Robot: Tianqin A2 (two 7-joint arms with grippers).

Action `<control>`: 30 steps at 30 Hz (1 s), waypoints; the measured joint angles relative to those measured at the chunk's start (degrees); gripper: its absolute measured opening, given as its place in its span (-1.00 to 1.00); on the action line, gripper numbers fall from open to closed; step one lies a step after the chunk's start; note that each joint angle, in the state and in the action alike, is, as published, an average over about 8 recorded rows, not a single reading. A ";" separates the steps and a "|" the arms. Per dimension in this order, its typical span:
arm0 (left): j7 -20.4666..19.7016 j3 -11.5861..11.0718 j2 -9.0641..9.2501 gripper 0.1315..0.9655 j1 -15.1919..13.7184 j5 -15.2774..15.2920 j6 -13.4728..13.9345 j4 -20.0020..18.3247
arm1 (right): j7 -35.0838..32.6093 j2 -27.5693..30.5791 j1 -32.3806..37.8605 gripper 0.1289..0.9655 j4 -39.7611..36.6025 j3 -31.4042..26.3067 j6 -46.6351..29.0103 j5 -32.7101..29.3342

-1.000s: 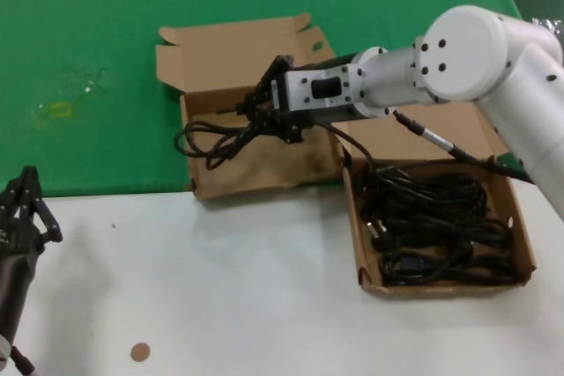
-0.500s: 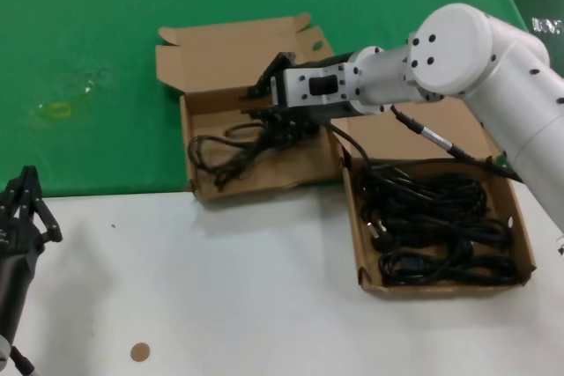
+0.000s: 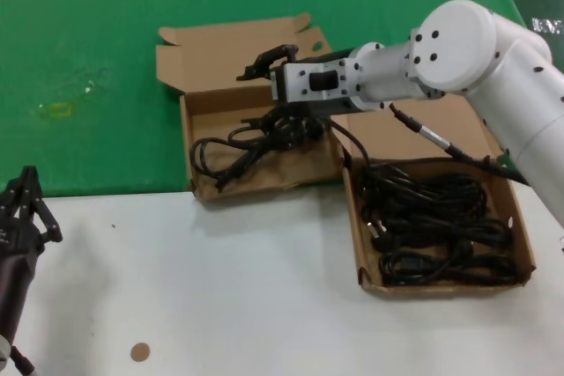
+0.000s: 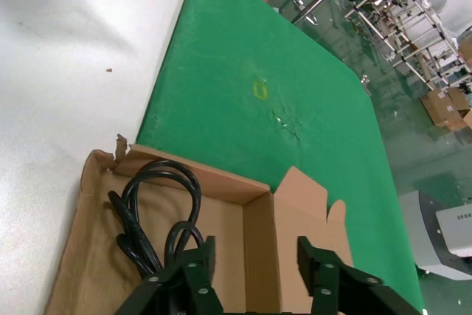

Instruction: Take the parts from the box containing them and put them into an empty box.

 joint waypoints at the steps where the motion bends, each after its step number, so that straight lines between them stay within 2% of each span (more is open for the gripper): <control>1: 0.00 0.00 0.00 -0.95 0.00 0.00 0.00 0.00 | 0.07 0.15 -0.03 -0.45 0.21 0.04 0.00 0.02; 4: 0.00 0.00 0.00 -0.95 0.00 0.00 0.00 0.00 | 0.18 0.62 -0.15 -0.37 0.81 0.22 0.07 0.12; 12: 0.00 0.00 0.00 -0.95 0.00 0.00 0.00 0.00 | 0.11 1.31 -0.50 0.16 1.67 0.59 0.37 0.43; 16: 0.00 0.00 0.00 -0.94 0.00 0.00 0.00 0.00 | 0.10 1.34 -0.67 0.16 1.79 0.67 0.47 0.51; 24: 0.00 0.00 0.00 -0.84 0.00 0.00 0.00 0.00 | 0.77 1.50 -4.11 0.61 4.07 2.48 2.96 2.31; 30: 0.00 0.00 0.00 -0.70 0.00 0.00 0.00 0.00 | 1.70 1.71 -8.76 0.79 7.17 4.90 6.34 4.75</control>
